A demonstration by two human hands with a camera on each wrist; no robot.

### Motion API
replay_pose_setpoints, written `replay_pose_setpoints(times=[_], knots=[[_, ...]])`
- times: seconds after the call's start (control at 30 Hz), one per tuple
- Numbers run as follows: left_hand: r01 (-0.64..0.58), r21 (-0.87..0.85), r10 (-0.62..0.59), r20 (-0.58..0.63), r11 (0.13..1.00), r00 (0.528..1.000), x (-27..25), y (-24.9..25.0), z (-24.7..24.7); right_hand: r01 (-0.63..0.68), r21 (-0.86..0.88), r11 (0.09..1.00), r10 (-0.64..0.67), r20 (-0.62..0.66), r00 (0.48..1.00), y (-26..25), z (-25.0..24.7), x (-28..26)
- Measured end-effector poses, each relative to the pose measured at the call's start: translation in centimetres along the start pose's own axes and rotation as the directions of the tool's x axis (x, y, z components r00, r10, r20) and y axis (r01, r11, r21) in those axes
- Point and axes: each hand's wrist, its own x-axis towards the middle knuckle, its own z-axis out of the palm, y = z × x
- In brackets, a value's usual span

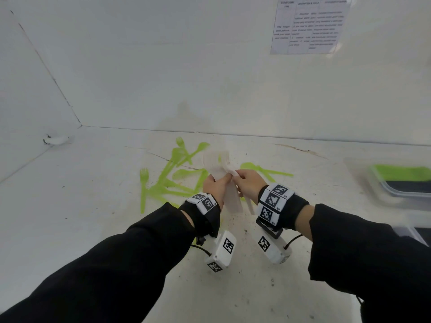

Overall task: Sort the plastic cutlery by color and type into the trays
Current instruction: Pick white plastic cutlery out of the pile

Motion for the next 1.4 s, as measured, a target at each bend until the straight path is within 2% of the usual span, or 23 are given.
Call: replay_pose_setpoints(times=[0.13, 0.3, 0.47, 0.57, 0.67, 0.8, 1.0, 1.13, 1.2, 1.4], knots=[[-0.006, -0.017, 0.007, 0.025, 1.0, 1.0, -0.9, -0.7, 0.6, -0.015, 0.112, 0.994, 0.028, -0.114, 0.993, 1.2, 0.0, -0.4], [-0.044, -0.017, 0.044, 0.007, 0.999, 0.999, -1.8, -1.5, 1.0, -0.03, 0.243, 0.97, 0.078, -0.191, 0.978, 2.0, -0.7, -0.7], [-0.047, -0.02, 0.048, 0.06, 0.999, 0.997, -2.8, -1.6, 1.1, -0.059, 0.199, 0.978, 0.089, -0.145, 0.985, 2.1, -0.8, -1.1], [-0.021, 0.018, 0.019, 0.073, 1.0, 0.997, -3.1, -1.6, 0.4, -0.061, 0.257, 0.965, 0.088, -0.095, 0.992, 2.4, -0.5, -1.8], [0.043, 0.009, -0.043, 0.055, 0.999, 0.998, -3.5, -1.3, -1.1, -0.01, 0.189, 0.982, 0.024, -0.071, 0.997, 2.4, 0.8, -2.6], [0.062, 0.004, -0.062, 0.024, 0.998, 0.998, -4.4, -1.0, -3.7, 0.04, 0.076, 0.996, -0.032, -0.102, 0.994, 1.6, 3.0, -3.9], [0.138, 0.023, -0.138, -0.008, 0.99, 0.99, -6.2, -1.0, -6.6, 0.024, 0.034, 0.999, -0.023, -0.013, 1.0, 0.7, 5.4, -5.9], [0.206, 0.011, -0.206, -0.013, 0.979, 0.979, -7.7, -1.2, -7.0, 0.052, -0.068, 0.996, -0.045, 0.106, 0.993, 0.2, 5.9, -7.7], [0.245, -0.045, -0.246, -0.014, 0.968, 0.969, -8.4, -1.4, -6.6, 0.034, -0.1, 0.994, -0.026, 0.08, 0.996, 0.2, 5.7, -8.5], [0.192, -0.011, -0.191, 0.06, 0.981, 0.98, -10.4, -2.1, -4.5, 0.044, -0.125, 0.991, -0.048, -0.027, 0.998, 0.6, 4.3, -10.4]])
